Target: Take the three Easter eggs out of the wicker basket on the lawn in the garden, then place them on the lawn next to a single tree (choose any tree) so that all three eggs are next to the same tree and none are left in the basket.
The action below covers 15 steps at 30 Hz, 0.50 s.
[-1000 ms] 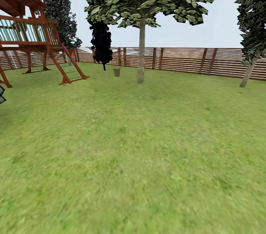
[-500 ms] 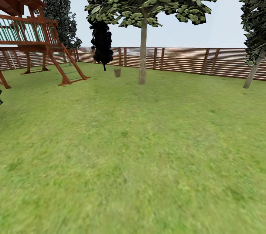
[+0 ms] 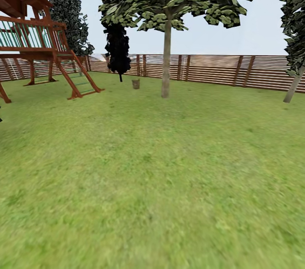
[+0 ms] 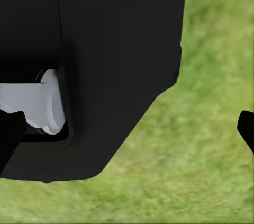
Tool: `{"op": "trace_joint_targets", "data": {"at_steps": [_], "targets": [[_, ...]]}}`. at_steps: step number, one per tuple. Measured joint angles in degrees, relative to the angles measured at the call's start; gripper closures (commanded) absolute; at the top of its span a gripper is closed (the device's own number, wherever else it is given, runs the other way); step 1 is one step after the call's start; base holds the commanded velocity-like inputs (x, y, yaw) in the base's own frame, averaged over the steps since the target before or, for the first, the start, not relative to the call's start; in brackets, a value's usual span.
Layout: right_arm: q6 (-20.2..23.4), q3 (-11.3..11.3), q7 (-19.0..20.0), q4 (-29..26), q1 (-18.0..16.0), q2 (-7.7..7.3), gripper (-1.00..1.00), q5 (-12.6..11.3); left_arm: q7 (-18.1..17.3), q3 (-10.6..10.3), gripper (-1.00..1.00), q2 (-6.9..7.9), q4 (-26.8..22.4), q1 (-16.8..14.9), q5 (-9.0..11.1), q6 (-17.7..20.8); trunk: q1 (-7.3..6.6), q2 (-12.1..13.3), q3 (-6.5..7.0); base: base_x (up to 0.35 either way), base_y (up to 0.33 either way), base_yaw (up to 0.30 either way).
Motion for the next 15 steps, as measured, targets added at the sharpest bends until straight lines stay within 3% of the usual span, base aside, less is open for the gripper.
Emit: {"op": "trace_joint_targets", "data": {"at_steps": [15], "targets": [[0.0,0.0,0.0,0.0,0.0,-0.01,-1.00,0.0,0.0,0.0,-1.00,0.00,0.0,0.0,0.0,0.0,0.00,0.0,0.00,0.268,0.229,0.000]]}}
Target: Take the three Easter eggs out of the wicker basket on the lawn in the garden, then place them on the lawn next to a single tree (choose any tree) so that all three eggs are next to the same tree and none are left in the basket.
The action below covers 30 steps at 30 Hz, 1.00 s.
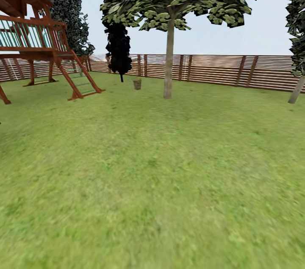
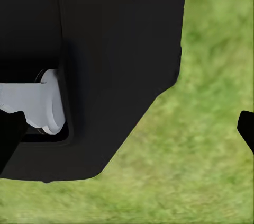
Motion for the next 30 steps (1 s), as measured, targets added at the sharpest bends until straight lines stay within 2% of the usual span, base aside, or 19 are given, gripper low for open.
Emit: {"op": "trace_joint_targets", "data": {"at_steps": [30], "targets": [[0.0,0.0,0.0,0.0,0.0,0.00,-1.00,0.0,-0.1,-0.1,-1.00,0.00,0.0,0.0,-0.6,0.0,0.00,0.0,0.00,0.267,0.232,0.000]]}}
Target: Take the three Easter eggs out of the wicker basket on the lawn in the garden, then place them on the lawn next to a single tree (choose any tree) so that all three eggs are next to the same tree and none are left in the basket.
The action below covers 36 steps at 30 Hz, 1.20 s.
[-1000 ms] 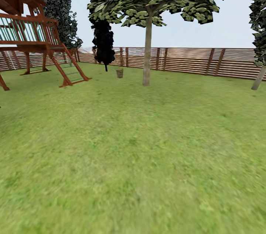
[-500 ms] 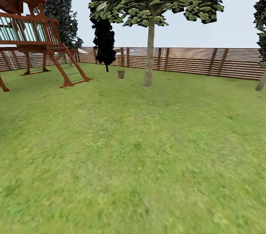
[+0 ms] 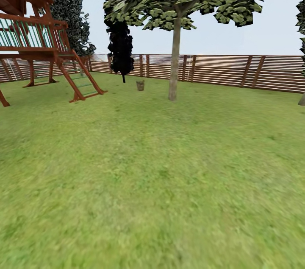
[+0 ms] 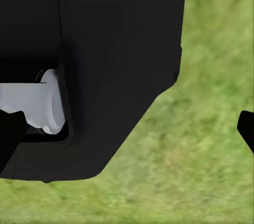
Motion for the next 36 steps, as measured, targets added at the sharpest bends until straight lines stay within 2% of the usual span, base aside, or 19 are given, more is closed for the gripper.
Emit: {"op": "trace_joint_targets", "data": {"at_steps": [36], "targets": [[0.0,0.0,0.0,0.0,0.0,0.02,-1.00,0.0,0.0,0.0,-1.00,0.00,0.0,0.0,0.0,0.0,0.00,0.0,0.00,0.266,0.233,0.000]]}}
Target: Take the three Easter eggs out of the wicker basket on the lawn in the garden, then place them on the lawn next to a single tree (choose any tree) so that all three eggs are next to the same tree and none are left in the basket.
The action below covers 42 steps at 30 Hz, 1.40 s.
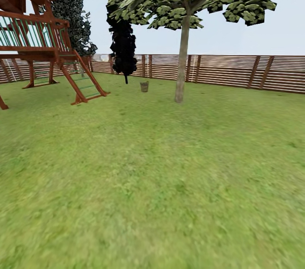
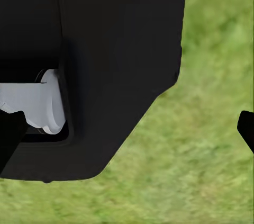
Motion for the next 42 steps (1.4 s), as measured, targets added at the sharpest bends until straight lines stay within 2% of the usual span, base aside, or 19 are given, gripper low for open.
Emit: {"op": "trace_joint_targets", "data": {"at_steps": [30,42], "targets": [[0.0,0.0,0.0,0.0,0.0,0.00,-1.00,0.0,0.0,0.1,-1.00,0.00,0.0,0.0,0.0,0.0,0.00,0.0,0.00,0.266,0.225,0.000],[0.0,0.0,0.0,0.0,0.0,-0.02,-1.00,0.0,0.0,0.1,-1.00,-0.01,0.0,0.0,-0.1,0.0,0.00,0.0,0.00,0.291,0.155,0.000]]}}
